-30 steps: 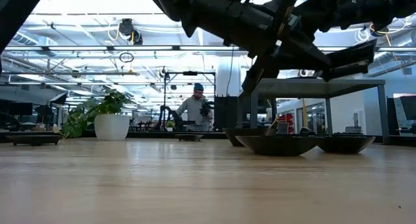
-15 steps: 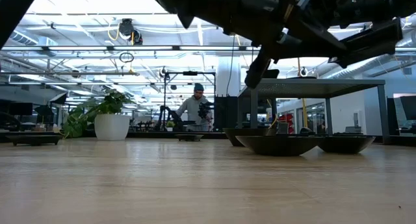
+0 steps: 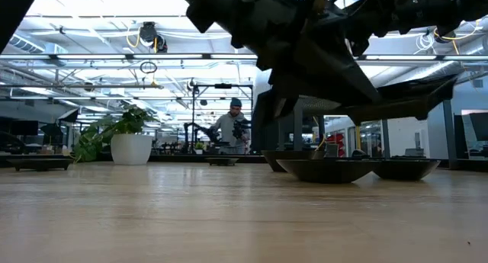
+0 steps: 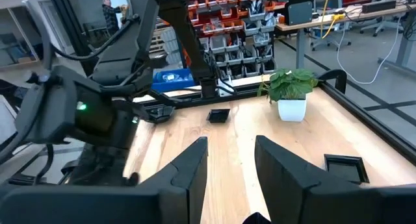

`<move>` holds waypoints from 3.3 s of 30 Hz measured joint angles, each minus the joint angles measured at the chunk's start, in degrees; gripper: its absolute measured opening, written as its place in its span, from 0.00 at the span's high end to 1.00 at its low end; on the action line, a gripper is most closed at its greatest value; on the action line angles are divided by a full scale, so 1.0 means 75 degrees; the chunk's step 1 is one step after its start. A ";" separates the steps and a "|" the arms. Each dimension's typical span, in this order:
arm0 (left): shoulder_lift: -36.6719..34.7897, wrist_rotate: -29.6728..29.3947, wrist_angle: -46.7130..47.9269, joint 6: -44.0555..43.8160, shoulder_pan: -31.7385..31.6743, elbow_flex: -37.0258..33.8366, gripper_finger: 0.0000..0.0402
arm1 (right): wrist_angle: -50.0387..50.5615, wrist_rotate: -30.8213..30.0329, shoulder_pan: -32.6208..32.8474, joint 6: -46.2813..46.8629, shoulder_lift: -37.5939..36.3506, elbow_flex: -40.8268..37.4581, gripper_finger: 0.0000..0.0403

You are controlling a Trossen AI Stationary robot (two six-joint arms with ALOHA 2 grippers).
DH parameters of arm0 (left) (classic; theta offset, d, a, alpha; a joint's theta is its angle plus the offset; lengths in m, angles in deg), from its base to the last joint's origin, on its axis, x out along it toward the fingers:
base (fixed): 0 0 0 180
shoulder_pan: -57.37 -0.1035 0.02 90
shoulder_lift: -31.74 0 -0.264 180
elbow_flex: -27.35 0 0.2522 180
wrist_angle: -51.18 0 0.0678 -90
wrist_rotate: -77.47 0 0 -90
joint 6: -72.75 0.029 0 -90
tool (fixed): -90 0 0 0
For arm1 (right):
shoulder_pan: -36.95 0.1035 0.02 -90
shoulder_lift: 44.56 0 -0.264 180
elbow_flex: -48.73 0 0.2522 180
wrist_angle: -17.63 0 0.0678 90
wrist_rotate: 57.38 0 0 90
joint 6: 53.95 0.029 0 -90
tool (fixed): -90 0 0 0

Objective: Pick & Place Mini shaped plates
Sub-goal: Move the square plate to the center of the table

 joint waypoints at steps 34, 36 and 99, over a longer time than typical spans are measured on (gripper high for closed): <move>-0.0012 0.0960 0.0247 -0.1494 -0.0391 0.0006 0.71 | 0.0789 0.0008 0.0003 0.0842 -0.0500 0.0000 0.71; -0.0012 0.1051 0.0253 -0.1835 -0.0472 0.0006 0.69 | 0.0792 0.0008 0.0003 0.0842 -0.0572 0.0000 0.71; -0.4033 -0.1870 0.7233 -0.3351 -0.2085 -0.5689 0.69 | 0.0757 -0.1057 -0.0006 0.0775 -0.0605 0.0000 0.71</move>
